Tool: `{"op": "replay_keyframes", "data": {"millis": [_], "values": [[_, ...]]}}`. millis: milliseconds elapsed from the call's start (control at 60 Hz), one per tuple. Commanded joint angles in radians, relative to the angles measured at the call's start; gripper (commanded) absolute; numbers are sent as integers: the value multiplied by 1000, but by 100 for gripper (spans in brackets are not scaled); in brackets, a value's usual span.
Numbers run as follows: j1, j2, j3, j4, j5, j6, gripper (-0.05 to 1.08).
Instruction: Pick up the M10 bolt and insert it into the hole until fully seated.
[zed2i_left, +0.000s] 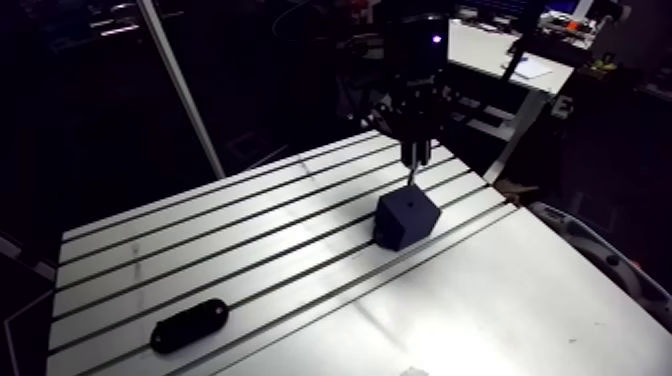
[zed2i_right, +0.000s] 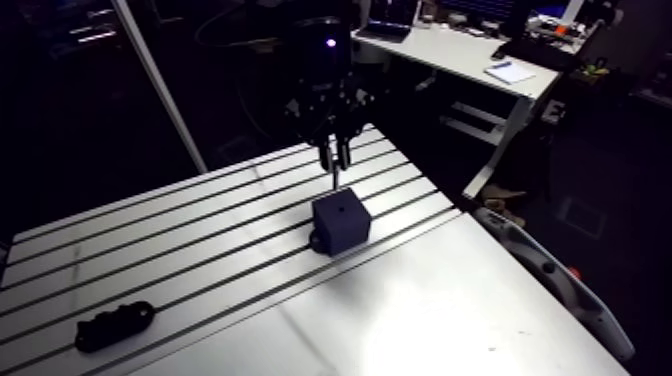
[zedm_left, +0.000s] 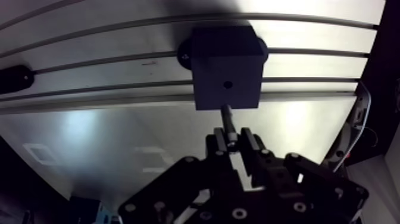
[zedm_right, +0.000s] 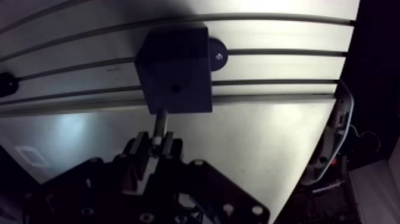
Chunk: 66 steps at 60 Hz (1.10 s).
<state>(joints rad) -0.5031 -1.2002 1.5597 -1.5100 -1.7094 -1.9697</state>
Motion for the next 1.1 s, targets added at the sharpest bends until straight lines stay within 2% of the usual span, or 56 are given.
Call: {"op": "replay_keyframes", "data": {"millis": [17,1100], "values": [[-6,0,12,-9,-2,-1,108],[-17,-8,61,-64,0,-1,108]]}}
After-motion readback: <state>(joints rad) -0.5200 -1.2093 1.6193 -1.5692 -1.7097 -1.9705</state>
